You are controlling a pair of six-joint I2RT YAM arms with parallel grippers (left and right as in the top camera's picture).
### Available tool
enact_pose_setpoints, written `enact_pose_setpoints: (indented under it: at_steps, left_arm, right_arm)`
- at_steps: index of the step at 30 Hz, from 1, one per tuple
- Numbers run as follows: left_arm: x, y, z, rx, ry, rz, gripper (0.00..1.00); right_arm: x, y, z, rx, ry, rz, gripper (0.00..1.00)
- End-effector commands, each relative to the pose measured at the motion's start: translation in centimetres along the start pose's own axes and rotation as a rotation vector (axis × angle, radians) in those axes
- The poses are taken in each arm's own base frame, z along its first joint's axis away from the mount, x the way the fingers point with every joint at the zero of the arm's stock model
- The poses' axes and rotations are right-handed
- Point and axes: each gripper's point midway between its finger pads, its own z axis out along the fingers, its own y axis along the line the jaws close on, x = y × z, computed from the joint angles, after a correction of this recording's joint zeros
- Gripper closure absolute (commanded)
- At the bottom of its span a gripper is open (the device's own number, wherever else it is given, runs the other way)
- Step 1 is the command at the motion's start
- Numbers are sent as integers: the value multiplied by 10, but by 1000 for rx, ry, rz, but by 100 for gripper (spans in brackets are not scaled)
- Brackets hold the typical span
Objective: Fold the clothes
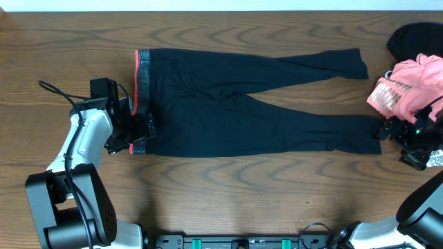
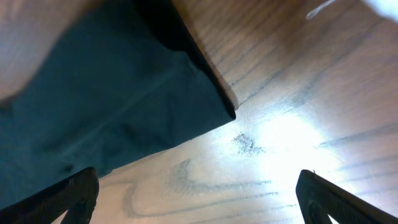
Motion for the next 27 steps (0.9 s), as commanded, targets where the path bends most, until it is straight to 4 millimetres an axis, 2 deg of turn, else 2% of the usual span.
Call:
enact_pose_setpoints:
  at_steps: [1,9,15,27]
  left_arm:
    - [2,4,5,-19,9,6,2]
    - [12,8,15,-20,26,3,2]
    - [13,6,15,-8,28,-6,2]
    - [20,7,19,-5,48,-12,2]
  right_arm:
    - [3,-3,6,-7,-6,19,2]
    - [1,-3,9,-14,-15,16,3]
    - [-7,-2,9,-15,-49,7,3]
    - [-8,-5,19,-16,-71,5,5]
